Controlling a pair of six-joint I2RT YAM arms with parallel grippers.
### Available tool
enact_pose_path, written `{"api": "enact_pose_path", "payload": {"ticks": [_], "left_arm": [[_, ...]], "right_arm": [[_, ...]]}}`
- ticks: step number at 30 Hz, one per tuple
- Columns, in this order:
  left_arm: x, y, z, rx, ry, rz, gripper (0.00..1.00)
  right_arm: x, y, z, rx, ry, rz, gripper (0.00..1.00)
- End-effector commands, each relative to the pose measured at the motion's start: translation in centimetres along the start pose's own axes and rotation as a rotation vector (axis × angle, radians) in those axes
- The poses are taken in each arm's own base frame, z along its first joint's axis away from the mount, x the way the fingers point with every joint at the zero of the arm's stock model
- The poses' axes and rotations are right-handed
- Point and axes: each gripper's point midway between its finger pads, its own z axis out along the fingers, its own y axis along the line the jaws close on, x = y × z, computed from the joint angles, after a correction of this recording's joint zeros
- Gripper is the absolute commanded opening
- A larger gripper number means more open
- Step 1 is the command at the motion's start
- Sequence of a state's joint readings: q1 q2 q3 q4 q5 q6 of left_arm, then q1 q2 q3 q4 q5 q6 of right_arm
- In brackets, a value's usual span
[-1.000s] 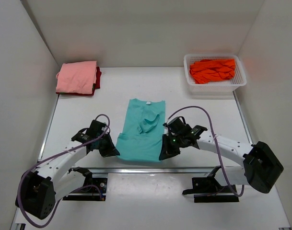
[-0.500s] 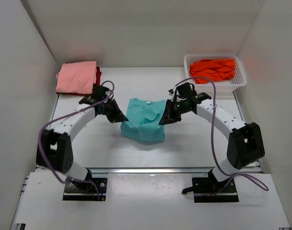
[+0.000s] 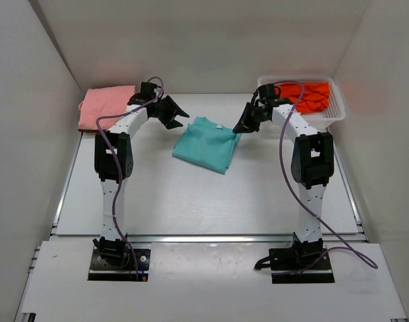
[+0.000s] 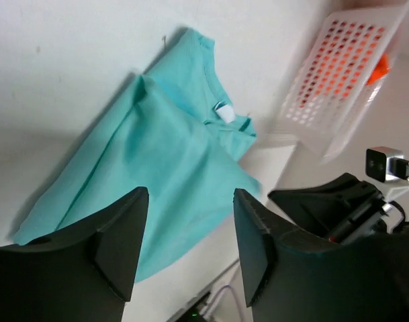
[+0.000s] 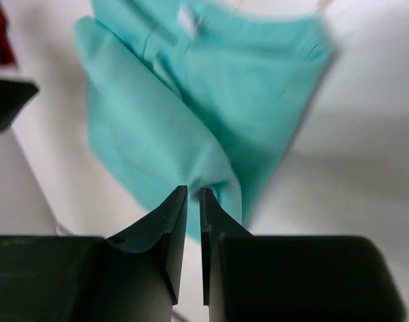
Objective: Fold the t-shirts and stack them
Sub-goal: Fold the long partially folded tshirt into a neat square, then smooth out wrinkles on the folded tshirt
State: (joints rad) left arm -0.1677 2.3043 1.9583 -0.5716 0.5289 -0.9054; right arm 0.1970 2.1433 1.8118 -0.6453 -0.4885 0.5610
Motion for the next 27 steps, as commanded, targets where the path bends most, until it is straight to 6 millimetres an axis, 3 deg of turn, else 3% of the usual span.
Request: {"api": "enact_pose_path", "payload": {"ticks": [1, 4, 6, 7, 8, 10, 16, 19, 21, 23, 24, 26, 27], "left_arm": [[-3.2, -5.4, -2.2, 0.207, -0.030, -0.019, 0.65], [-3.3, -5.8, -2.7, 0.255, -0.040, -0.004, 0.68], [-1.8, -3.6, -2.1, 0.237, -0.005, -0.030, 0.67], [-1.5, -4.0, -2.6, 0.255, -0.007, -0.018, 0.67], [-0.6, -2.8, -2.5, 0.241, 0.009, -0.027, 0.67], [1.3, -0.2, -1.5, 0.184, 0.038, -0.025, 0.67], [6.2, 4.5, 1.2, 0.012, 0.101, 0.014, 0.66], [7.8, 6.7, 2.0, -0.098, 0.134, 0.040, 0.60], [9.5, 8.1, 2.2, -0.149, 0.170, 0.048, 0.55], [10.7, 9.6, 1.5, -0.182, 0.184, 0.054, 0.54], [11.6, 11.0, 1.3, -0.208, 0.204, 0.041, 0.53], [12.9, 11.4, -0.2, -0.211, 0.202, 0.049, 0.53], [14.2, 13.1, -0.6, -0.246, 0.223, 0.035, 0.53]], "right_arm": [[-7.5, 0.3, -2.4, 0.096, -0.244, 0.002, 0.13], [-9.0, -0.3, -3.1, 0.156, -0.308, -0.023, 0.11], [-9.3, 0.0, -3.2, 0.122, -0.330, -0.042, 0.12], [-8.4, -1.0, -2.6, 0.130, -0.301, -0.044, 0.15], [-8.9, -0.6, -2.8, 0.102, -0.318, -0.065, 0.18], [-7.5, -0.7, -1.6, 0.056, -0.265, -0.105, 0.26], [-4.3, 0.0, 2.7, 0.032, -0.129, -0.235, 0.44], [-3.0, 0.0, 4.4, 0.040, -0.082, -0.246, 0.39], [-1.0, -0.4, 6.0, 0.054, -0.030, -0.248, 0.37], [0.2, -0.9, 6.6, 0.052, 0.000, -0.256, 0.35], [1.9, -1.5, 7.1, 0.066, 0.040, -0.251, 0.34], [3.7, -2.2, 7.2, 0.077, 0.065, -0.249, 0.33], [5.1, -2.1, 6.6, 0.078, 0.082, -0.261, 0.33]]}}
